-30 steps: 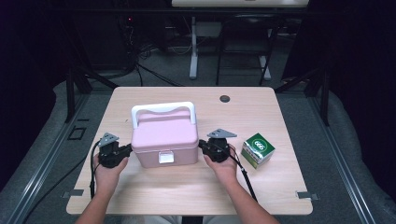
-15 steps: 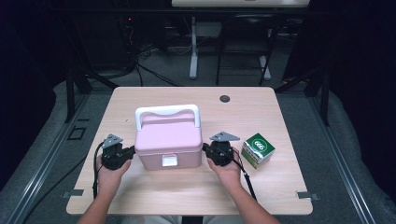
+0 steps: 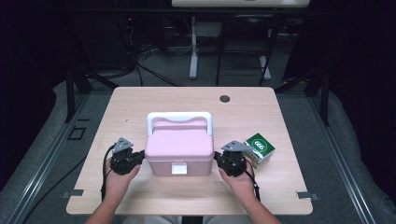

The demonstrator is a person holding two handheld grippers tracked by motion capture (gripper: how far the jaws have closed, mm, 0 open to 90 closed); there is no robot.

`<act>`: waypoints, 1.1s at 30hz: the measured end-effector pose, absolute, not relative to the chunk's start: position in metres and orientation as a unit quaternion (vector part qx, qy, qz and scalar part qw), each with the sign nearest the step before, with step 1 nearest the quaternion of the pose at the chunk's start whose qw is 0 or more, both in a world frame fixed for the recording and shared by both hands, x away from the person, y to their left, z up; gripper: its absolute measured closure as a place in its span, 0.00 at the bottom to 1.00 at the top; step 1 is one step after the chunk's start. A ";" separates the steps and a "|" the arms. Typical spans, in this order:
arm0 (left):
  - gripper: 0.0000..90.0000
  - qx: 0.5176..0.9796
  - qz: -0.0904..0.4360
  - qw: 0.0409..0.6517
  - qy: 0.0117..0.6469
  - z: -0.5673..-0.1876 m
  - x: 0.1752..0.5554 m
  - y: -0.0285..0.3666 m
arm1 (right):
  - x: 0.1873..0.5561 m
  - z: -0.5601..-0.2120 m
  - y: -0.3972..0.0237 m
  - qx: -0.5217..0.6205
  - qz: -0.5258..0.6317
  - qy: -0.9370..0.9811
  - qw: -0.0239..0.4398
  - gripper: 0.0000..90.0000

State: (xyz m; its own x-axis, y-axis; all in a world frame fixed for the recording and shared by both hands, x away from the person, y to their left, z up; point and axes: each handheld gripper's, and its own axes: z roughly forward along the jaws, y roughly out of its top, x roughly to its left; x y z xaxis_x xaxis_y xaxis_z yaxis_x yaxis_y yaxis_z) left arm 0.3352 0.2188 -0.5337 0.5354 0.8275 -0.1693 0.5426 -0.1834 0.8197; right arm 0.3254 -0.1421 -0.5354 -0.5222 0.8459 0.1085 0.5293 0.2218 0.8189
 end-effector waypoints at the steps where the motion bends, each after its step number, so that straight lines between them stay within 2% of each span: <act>1: 1.00 0.753 0.158 0.449 0.453 -0.534 0.334 0.217 | 0.323 -0.535 -0.145 0.455 0.429 0.759 0.184 1.00; 17: 1.00 0.783 0.137 0.434 0.424 -0.530 0.308 0.200 | 0.286 -0.534 -0.168 0.468 0.427 0.753 0.175 1.00; 29: 1.00 0.787 0.116 0.436 0.420 -0.531 0.308 0.202 | 0.282 -0.535 -0.170 0.463 0.427 0.756 0.180 1.00; 33: 0.94 0.784 0.120 0.443 0.419 -0.519 0.314 0.206 | 0.287 -0.527 -0.176 0.450 0.432 0.763 0.169 0.93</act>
State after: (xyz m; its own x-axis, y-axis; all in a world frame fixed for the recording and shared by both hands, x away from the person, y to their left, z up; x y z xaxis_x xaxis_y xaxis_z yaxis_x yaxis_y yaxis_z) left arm 0.3137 0.2060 -0.5194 0.6208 0.7623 -0.1831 0.5501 -0.2571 0.7946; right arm 0.2868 -0.1765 -0.5269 -0.5379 0.8328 0.1308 0.5411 0.2220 0.8111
